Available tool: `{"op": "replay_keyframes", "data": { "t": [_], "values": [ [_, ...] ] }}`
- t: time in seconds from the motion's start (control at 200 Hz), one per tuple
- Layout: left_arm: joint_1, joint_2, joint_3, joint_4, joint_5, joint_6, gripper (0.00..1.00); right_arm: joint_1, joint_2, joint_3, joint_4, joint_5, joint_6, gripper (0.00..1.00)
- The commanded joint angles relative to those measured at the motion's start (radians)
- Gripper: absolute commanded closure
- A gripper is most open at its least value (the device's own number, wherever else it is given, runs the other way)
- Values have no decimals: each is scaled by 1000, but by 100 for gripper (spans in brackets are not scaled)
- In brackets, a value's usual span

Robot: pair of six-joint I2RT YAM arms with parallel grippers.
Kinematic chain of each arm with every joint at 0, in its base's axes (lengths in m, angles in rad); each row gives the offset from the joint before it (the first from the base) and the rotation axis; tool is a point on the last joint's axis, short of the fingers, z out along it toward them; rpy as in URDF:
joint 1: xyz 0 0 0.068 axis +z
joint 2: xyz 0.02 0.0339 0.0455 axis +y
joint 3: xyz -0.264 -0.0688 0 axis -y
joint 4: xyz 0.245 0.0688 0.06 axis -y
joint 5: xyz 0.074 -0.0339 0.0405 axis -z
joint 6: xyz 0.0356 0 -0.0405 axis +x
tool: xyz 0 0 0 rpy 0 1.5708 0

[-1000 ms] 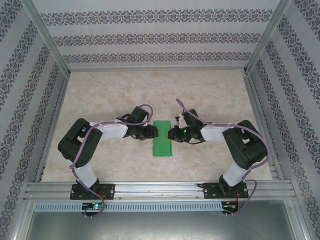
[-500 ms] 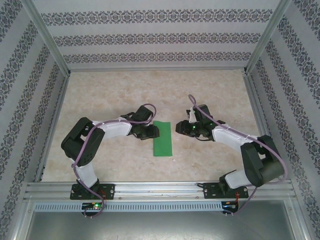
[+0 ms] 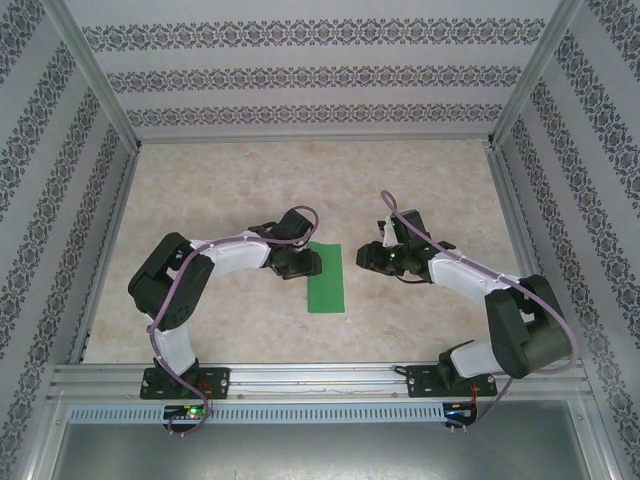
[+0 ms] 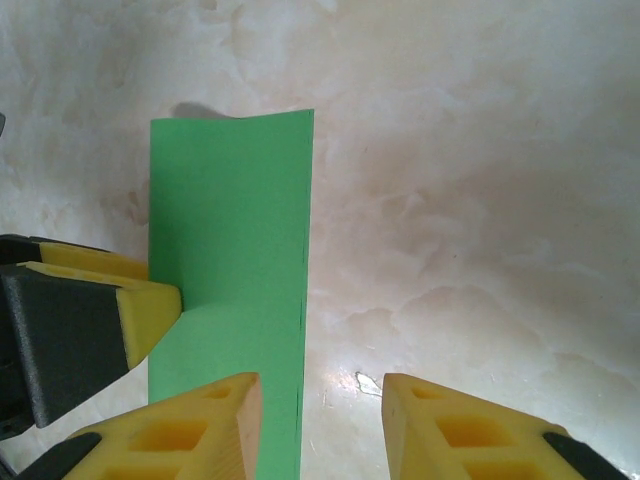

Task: Fold a paper plane with a square sheet of paper (fold left side to right side)
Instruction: First fold in half a square sheet of paper at the center of the table.

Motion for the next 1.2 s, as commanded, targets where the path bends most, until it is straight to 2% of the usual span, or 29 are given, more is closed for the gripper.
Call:
{"op": "replay_keyframes", "data": {
  "t": [0.0,1.194],
  "values": [
    [-60,151,-20,116,26,1,52,-13,-8,-13,-13,8,-19,63],
    [-76,198,25,80,35,6,51,-6,3,-17,2,-33,-23,64]
  ]
}}
